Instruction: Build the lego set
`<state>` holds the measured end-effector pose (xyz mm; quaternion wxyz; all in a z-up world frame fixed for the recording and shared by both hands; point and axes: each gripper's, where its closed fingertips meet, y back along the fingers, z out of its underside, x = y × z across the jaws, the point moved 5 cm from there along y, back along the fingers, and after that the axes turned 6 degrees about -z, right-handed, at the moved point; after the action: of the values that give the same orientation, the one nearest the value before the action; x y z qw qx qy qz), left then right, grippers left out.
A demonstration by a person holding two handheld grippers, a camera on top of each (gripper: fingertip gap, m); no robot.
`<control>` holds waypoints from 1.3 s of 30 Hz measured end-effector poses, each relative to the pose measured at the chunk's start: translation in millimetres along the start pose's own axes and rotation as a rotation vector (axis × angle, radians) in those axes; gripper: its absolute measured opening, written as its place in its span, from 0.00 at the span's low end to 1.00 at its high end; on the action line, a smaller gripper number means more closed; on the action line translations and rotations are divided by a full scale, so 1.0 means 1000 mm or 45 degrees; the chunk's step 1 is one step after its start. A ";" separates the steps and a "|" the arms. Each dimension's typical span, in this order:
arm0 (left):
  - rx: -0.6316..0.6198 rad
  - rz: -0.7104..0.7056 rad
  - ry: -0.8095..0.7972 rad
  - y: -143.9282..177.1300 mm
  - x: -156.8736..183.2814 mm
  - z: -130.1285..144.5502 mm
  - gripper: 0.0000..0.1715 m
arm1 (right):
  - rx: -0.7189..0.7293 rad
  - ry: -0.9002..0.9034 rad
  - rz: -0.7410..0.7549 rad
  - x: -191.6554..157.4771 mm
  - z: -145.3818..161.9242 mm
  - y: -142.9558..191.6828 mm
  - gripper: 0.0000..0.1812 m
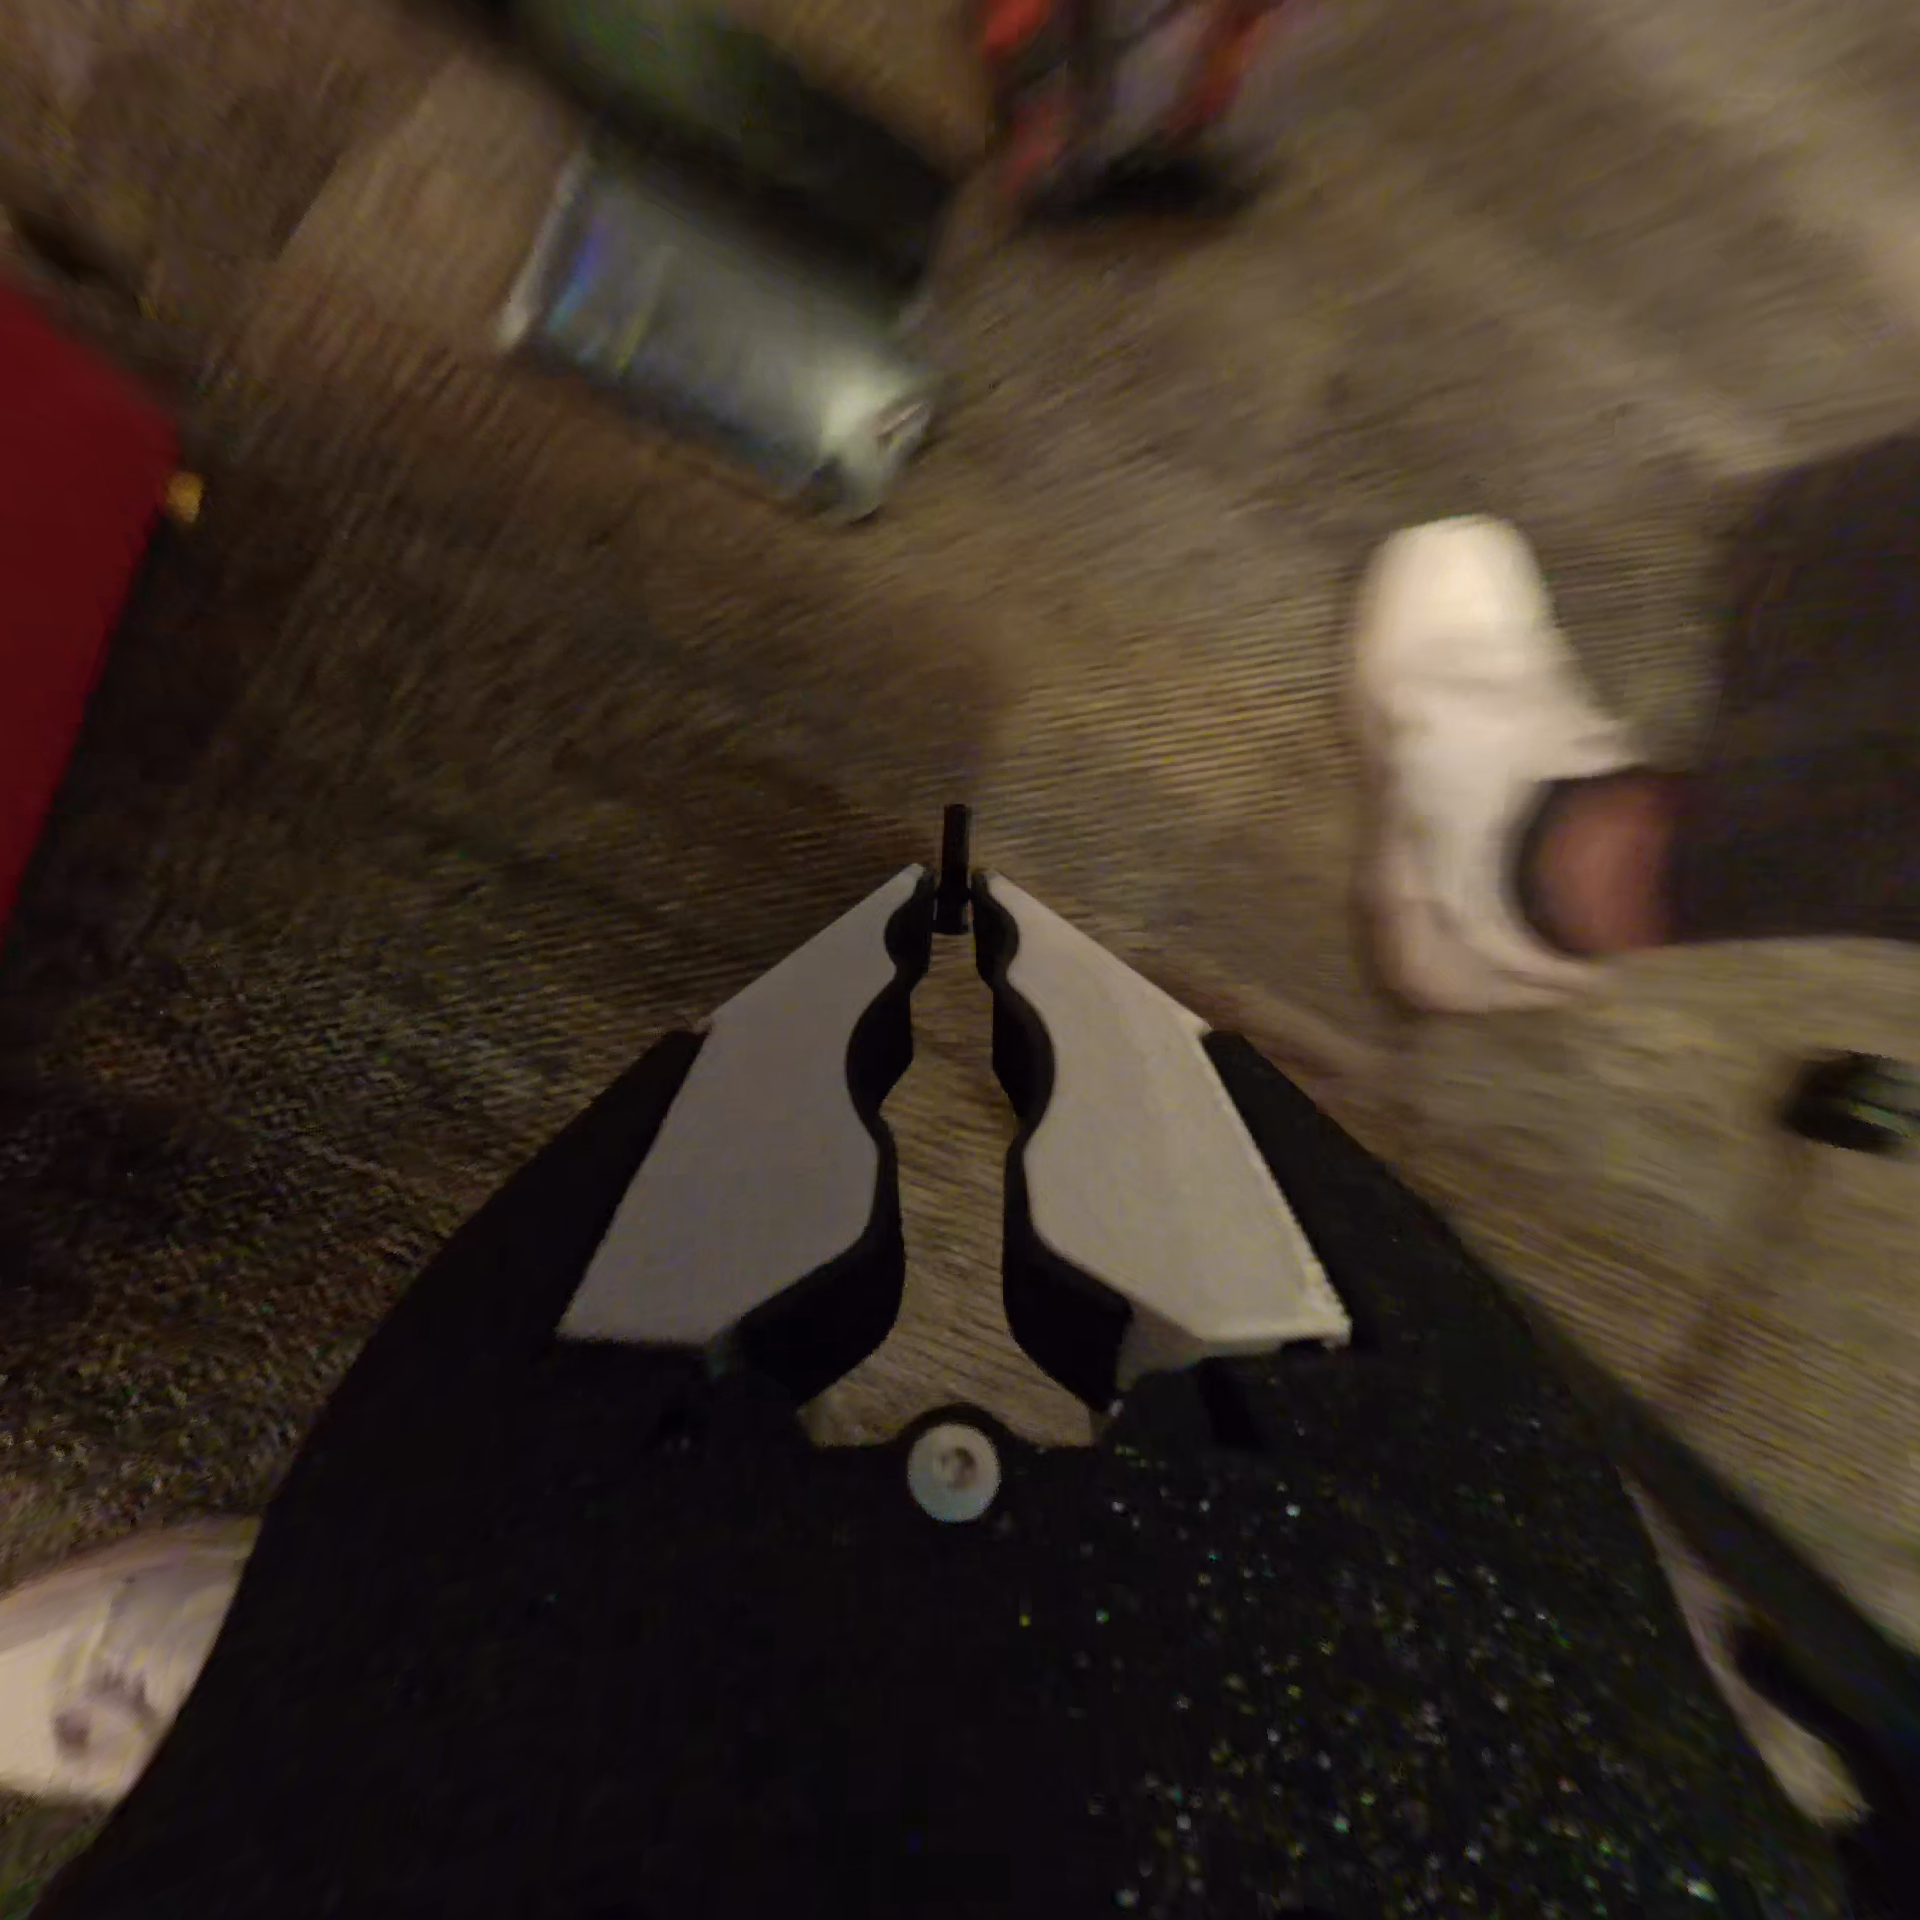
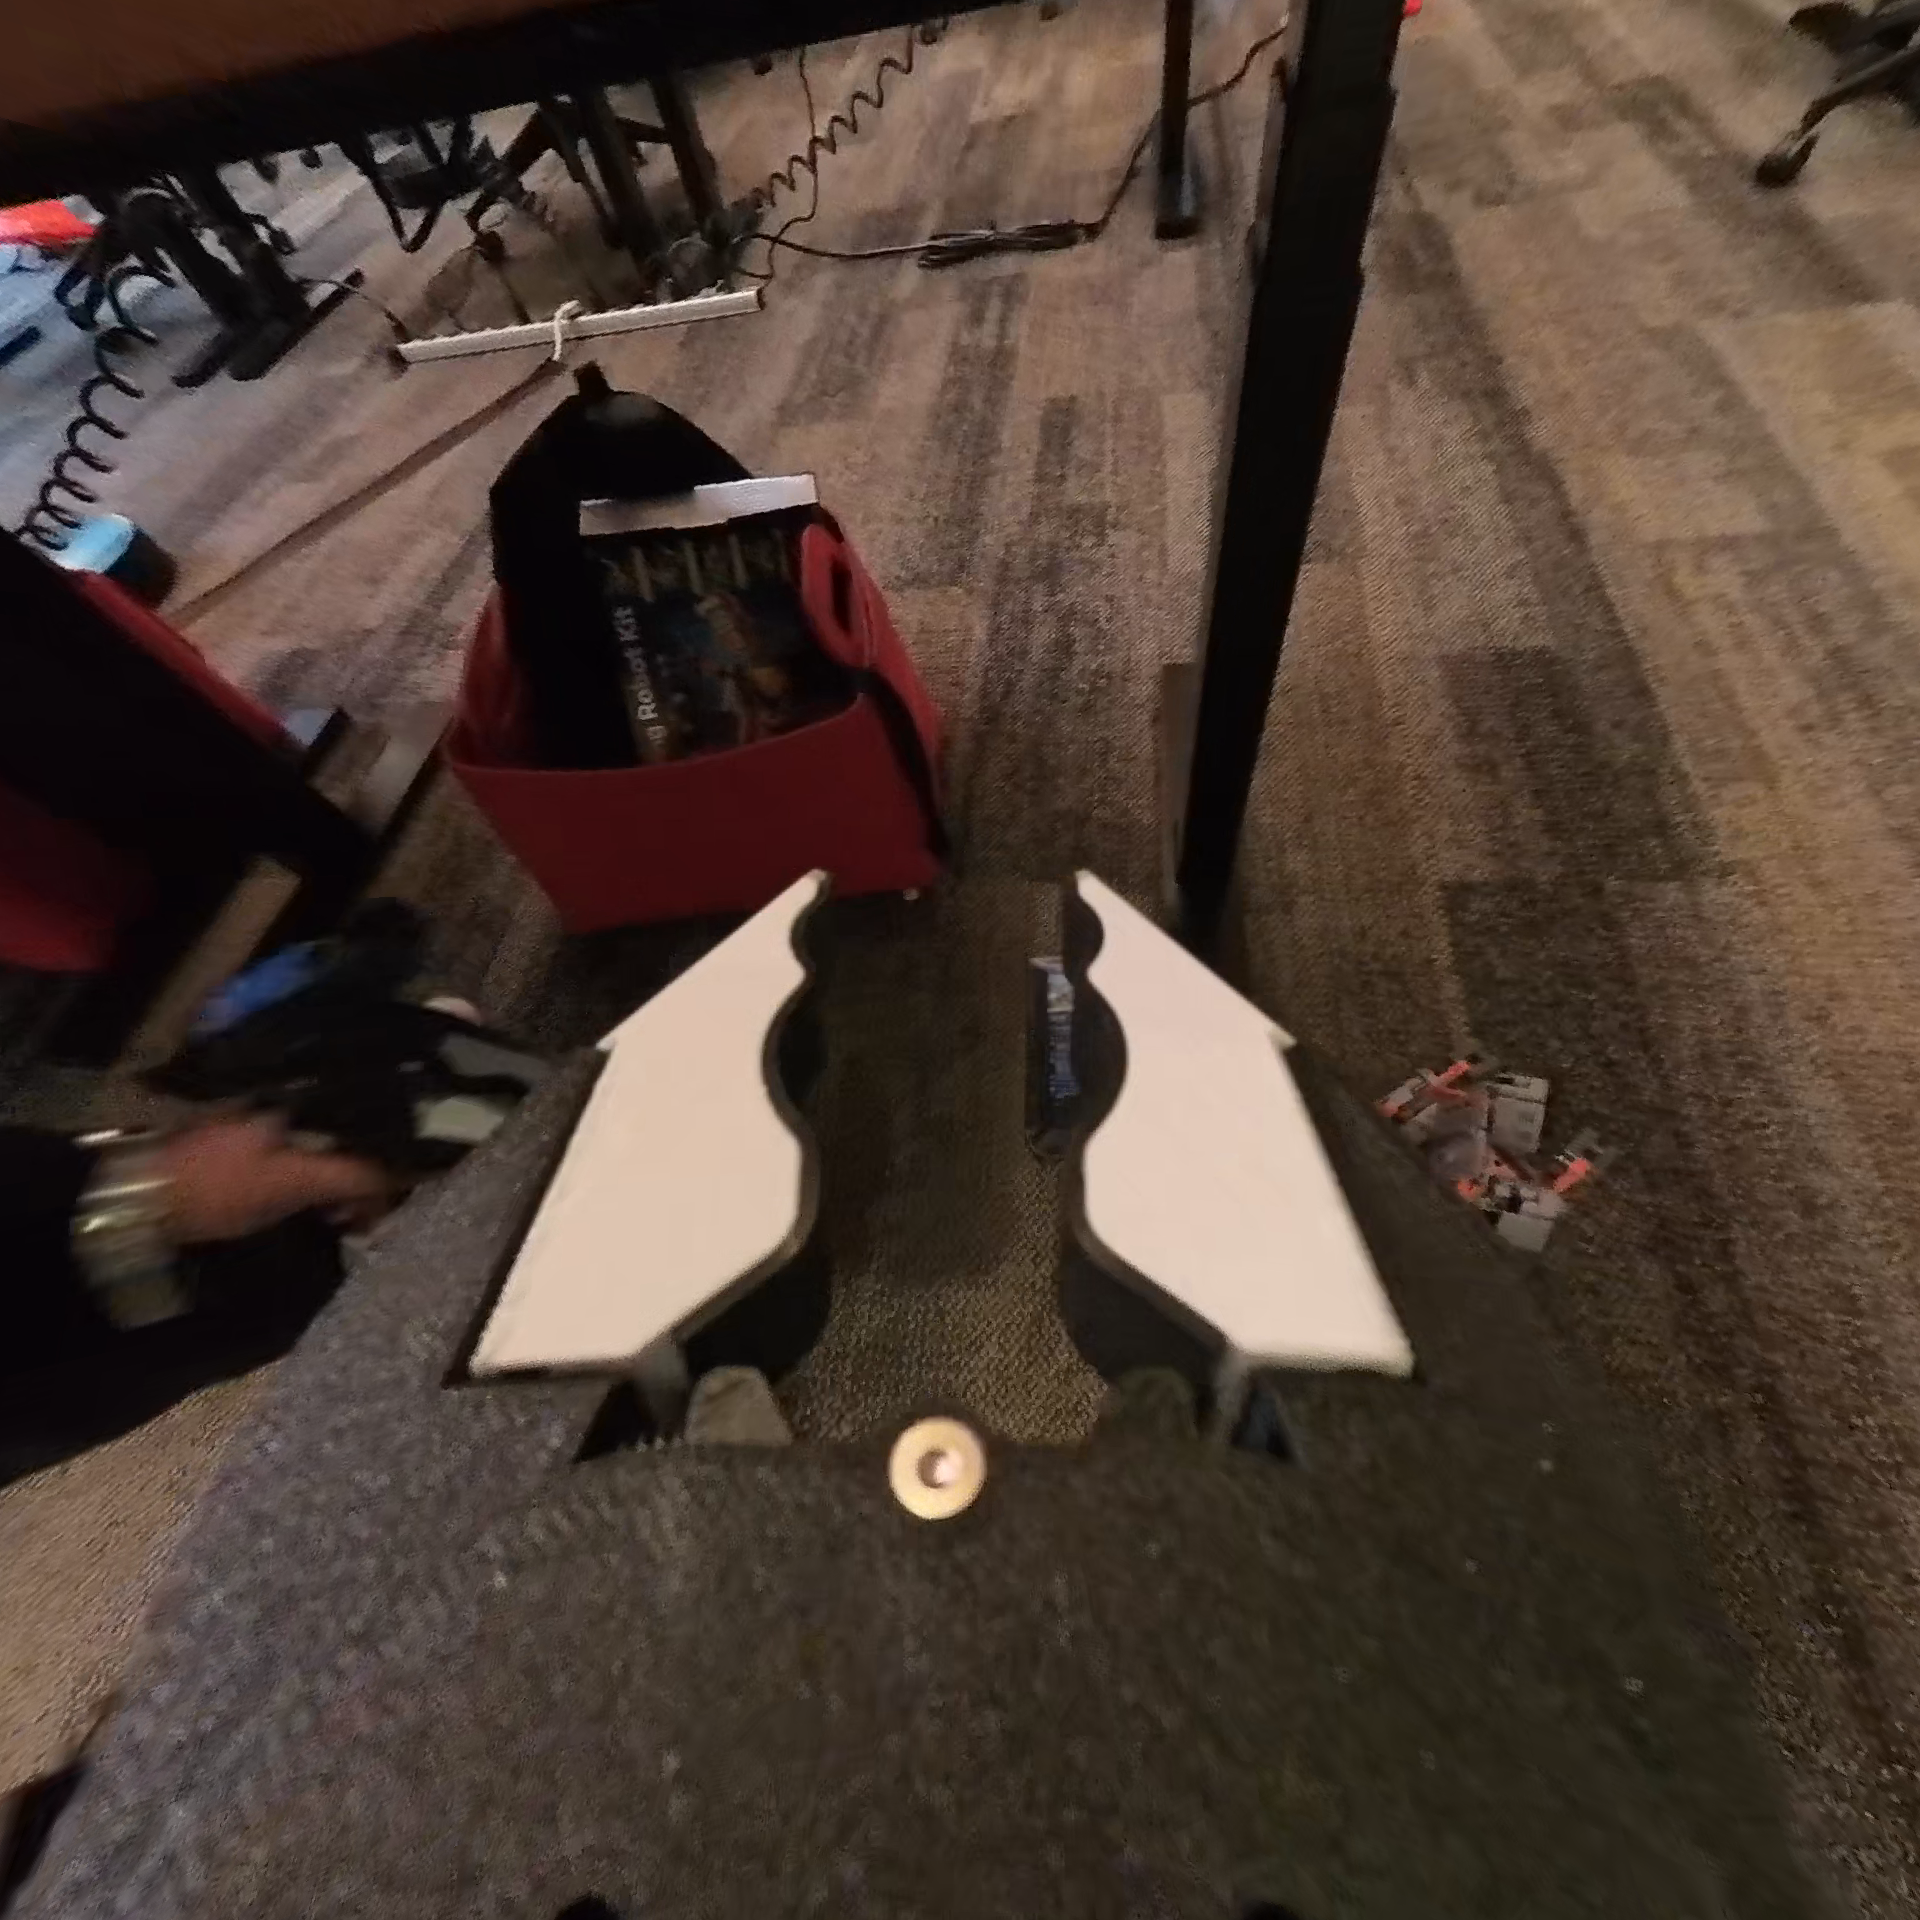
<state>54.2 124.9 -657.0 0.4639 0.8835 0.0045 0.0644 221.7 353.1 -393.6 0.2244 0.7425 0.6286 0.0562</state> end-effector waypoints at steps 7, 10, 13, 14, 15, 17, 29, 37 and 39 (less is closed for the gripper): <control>0.168 -0.173 -0.106 0.222 0.101 -0.080 0.04 | 0.005 -0.081 0.033 -0.001 0.009 -0.006 0.23; 0.307 -0.432 -0.119 0.324 0.086 -0.117 0.03 | 0.012 -0.071 0.008 -0.016 0.012 -0.003 0.23; 0.418 -0.695 -0.128 0.412 0.036 -0.160 0.03 | 0.019 -0.027 -0.012 -0.031 0.011 -0.001 0.24; 0.424 -0.763 -0.143 0.433 0.015 -0.175 0.03 | 0.020 -0.010 -0.009 -0.034 0.010 0.000 0.24; 0.398 -0.819 -0.153 0.449 -0.010 -0.188 0.03 | 0.019 0.002 -0.005 -0.035 0.011 -0.001 0.24; 0.315 -0.904 -0.133 0.464 -0.067 -0.211 0.04 | 0.001 0.011 -0.002 -0.037 0.013 -0.002 0.24; 0.062 -0.993 0.517 0.423 -0.259 -0.238 0.07 | -0.066 0.072 0.015 -0.021 0.017 -0.015 0.23; 0.479 -0.604 0.420 0.462 -0.155 -0.275 0.18 | -0.011 0.066 -0.008 -0.016 0.002 -0.013 0.23; 0.531 -0.489 0.196 0.459 -0.072 -0.274 0.17 | 0.017 0.052 0.002 -0.012 -0.001 -0.008 0.23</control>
<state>-72.9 83.5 -134.7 0.2742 0.9353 0.2199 0.0401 211.7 342.8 -393.2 0.2066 0.7431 0.6330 0.0674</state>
